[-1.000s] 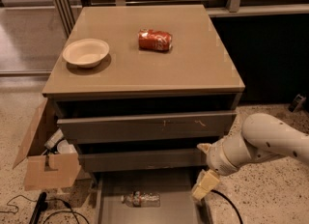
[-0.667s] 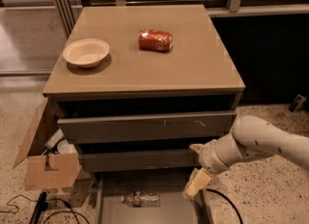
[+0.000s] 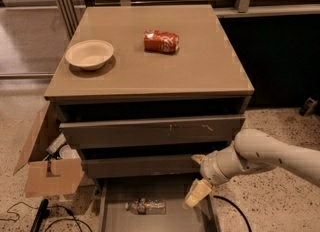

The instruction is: Pick water bottle from bottom drawer and place on counter

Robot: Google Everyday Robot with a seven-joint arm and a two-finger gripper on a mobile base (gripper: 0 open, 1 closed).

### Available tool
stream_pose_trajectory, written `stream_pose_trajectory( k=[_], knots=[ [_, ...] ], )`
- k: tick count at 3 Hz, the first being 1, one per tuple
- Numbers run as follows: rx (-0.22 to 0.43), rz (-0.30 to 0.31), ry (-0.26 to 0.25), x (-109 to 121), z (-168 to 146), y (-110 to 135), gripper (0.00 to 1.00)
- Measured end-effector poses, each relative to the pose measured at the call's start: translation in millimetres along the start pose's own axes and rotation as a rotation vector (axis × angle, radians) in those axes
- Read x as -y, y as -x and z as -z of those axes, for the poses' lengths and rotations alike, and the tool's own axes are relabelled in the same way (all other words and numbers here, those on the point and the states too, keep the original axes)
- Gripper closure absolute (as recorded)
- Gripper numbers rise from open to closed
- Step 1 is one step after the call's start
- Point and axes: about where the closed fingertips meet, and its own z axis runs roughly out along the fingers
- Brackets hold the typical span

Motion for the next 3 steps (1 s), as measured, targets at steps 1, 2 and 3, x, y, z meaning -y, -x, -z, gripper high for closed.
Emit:
stream_pose_trajectory(
  k=[1, 2, 3],
  knots=[
    [0.023, -0.036, -0.007, -0.6, -17.5, -14.7, 0.00],
    [0.038, -0.066, -0.013, -4.6, -43.9, -40.1, 0.00],
    [0.046, -0.079, 0.005, -7.0, -67.6, -57.7, 0.00]
  ],
)
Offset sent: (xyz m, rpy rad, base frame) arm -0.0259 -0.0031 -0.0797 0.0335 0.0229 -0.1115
